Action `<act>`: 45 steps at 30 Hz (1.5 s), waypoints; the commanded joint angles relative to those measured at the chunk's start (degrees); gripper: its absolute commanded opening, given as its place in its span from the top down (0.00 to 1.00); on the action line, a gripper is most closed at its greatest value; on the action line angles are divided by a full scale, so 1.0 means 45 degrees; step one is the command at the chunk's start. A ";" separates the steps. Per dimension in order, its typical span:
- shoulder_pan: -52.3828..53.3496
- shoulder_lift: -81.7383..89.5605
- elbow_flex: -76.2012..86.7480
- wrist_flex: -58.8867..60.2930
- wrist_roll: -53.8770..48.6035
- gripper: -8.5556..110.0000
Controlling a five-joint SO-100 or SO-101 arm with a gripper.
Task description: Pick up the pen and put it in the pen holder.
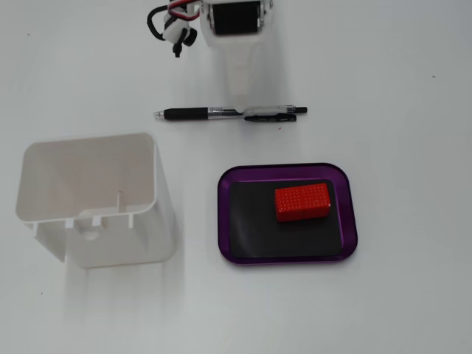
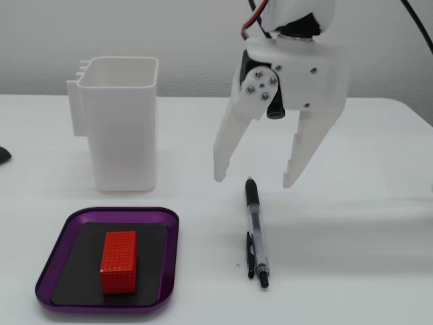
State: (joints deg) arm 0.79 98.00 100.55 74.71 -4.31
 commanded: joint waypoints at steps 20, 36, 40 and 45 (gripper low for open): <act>-0.0078 -0.1055 0.2344 -0.3223 0.0098 0.72; 0.0527 -0.1074 0.3789 -0.4648 0.0000 0.77; 0.0527 -0.1074 0.3789 -0.4648 0.0000 0.81; 0.0527 -0.1074 0.3789 -0.4648 -0.0586 0.83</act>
State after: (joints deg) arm 3.52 93.25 117.33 54.49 -6.15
